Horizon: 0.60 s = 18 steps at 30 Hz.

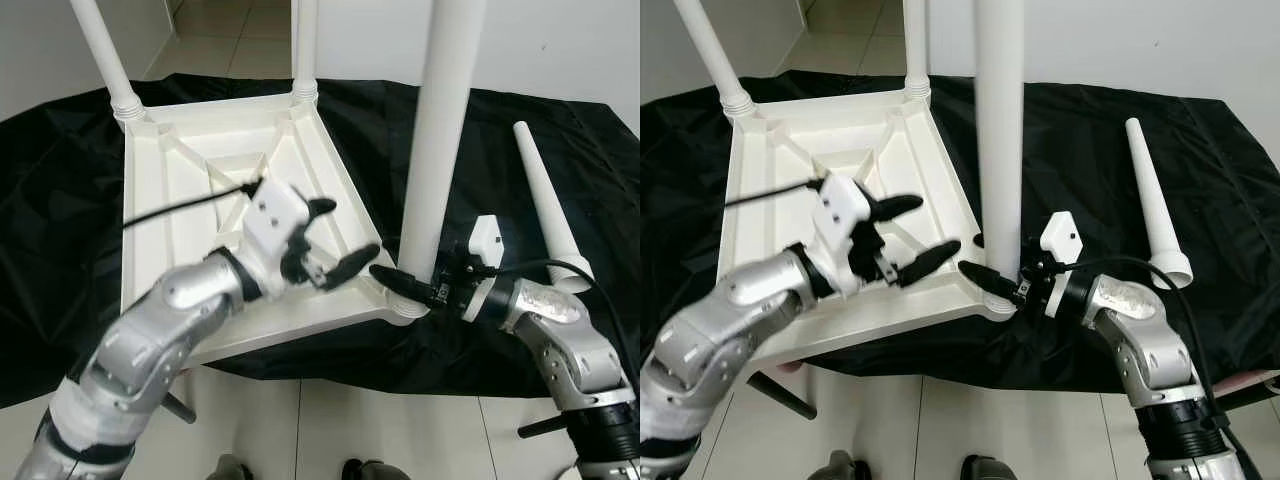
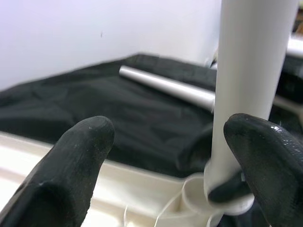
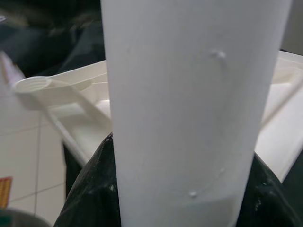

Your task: Building children table

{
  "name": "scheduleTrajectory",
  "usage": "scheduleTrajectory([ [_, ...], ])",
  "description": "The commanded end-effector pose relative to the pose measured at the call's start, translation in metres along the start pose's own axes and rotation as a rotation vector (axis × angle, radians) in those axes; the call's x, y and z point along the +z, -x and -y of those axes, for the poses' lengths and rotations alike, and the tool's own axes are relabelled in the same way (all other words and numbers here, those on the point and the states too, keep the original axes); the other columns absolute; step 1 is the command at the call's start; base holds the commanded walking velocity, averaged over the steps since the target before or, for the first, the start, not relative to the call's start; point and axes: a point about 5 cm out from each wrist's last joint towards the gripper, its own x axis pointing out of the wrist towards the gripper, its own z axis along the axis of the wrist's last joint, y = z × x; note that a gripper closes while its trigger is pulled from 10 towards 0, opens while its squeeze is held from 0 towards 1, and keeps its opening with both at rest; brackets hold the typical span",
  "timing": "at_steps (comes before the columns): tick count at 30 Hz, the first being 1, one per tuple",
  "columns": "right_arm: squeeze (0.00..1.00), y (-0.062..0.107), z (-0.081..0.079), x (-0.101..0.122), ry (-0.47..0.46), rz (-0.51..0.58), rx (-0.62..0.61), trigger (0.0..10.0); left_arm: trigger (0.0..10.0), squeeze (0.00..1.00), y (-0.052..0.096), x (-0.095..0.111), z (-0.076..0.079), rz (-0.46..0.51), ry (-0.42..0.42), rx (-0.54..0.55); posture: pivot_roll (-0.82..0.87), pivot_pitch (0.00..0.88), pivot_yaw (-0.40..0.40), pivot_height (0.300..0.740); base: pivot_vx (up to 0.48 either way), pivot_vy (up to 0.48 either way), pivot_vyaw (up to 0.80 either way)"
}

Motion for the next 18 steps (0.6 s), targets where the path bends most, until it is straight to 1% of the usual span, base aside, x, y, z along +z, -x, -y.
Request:
scheduleTrajectory([
  [1,0.00,-0.002,-0.002,0.003,0.007,0.001,0.037,10.0,10.0,0.00,0.001,0.001,0.007,-0.003,0.021,-0.121,-0.03,0.080,-0.012,0.740,0.000,0.000,0.00],
  [4,0.00,-0.003,-0.002,0.006,0.012,-0.017,0.094,10.0,10.0,0.00,0.002,0.017,0.010,0.087,0.072,-0.184,-0.03,0.072,-0.009,0.740,0.000,0.000,0.00],
  [7,0.00,-0.006,-0.002,0.007,0.010,-0.005,0.110,10.0,10.0,0.00,0.004,0.025,0.013,0.135,0.087,-0.237,-0.02,0.069,-0.007,0.740,0.000,0.000,0.00],
  [8,0.00,-0.006,-0.002,0.007,0.010,-0.005,0.110,10.0,10.0,0.00,0.004,0.025,0.013,0.135,0.087,-0.237,-0.02,0.069,-0.007,0.740,0.000,0.000,0.00],
  [9,0.00,-0.008,-0.001,0.010,-0.002,0.016,0.112,10.0,10.0,0.00,0.006,0.027,0.016,0.141,0.097,-0.277,-0.02,0.070,-0.008,0.740,0.000,0.000,0.00],
  [11,0.00,-0.009,-0.001,0.010,-0.005,0.020,0.112,10.0,10.0,0.00,0.007,0.027,0.016,0.139,0.101,-0.284,-0.02,0.070,-0.008,0.740,0.000,0.000,0.00],
  [12,0.00,-0.011,0.000,0.011,-0.013,0.033,0.110,10.0,10.0,0.00,0.008,0.026,0.019,0.122,0.103,-0.314,-0.02,0.072,-0.006,0.740,0.000,0.000,0.00],
  [14,0.00,-0.011,0.001,0.012,-0.018,0.039,0.107,10.0,10.0,0.00,0.009,0.026,0.020,0.118,0.102,-0.328,-0.02,0.072,-0.006,0.740,0.000,0.000,0.00],
  [16,0.00,-0.012,0.003,0.013,-0.036,0.060,0.095,10.0,10.0,0.00,0.011,0.026,0.025,0.114,0.112,-0.368,-0.02,0.075,-0.004,0.740,0.000,0.000,0.00],
  [18,0.00,-0.012,0.003,0.013,-0.036,0.060,0.095,10.0,10.0,0.00,0.011,0.026,0.025,0.114,0.112,-0.368,-0.02,0.075,-0.004,0.740,0.000,0.000,0.00],
])
